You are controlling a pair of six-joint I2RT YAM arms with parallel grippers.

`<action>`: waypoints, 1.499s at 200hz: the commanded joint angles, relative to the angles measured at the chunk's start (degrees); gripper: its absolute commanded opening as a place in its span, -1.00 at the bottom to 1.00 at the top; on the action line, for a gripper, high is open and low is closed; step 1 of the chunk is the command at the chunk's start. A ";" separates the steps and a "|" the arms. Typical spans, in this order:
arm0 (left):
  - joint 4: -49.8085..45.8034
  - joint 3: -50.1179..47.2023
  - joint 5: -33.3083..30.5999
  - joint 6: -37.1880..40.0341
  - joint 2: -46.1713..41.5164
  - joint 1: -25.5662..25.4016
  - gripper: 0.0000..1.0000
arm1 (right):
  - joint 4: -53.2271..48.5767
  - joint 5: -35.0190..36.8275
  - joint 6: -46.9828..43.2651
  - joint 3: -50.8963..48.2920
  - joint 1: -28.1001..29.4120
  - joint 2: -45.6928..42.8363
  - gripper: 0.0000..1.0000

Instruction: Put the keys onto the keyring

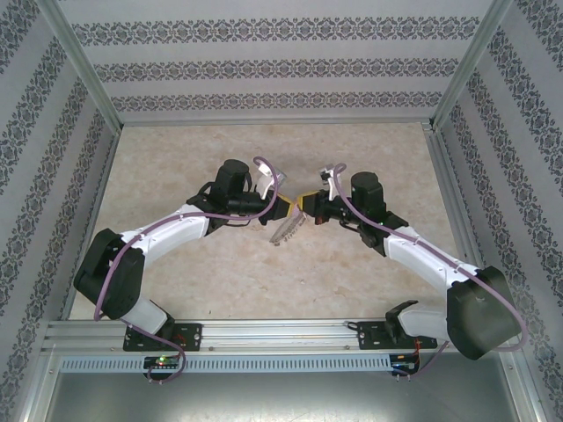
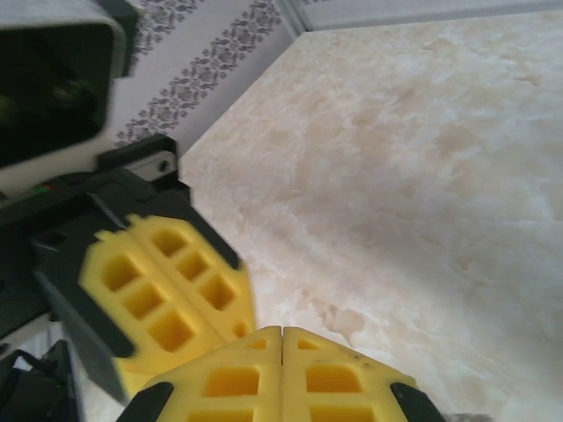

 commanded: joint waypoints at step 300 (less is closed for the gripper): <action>-2.81 4.92 -22.10 -7.34 13.81 -12.62 0.02 | -27.11 14.94 12.49 -18.43 -4.33 -16.35 -1.00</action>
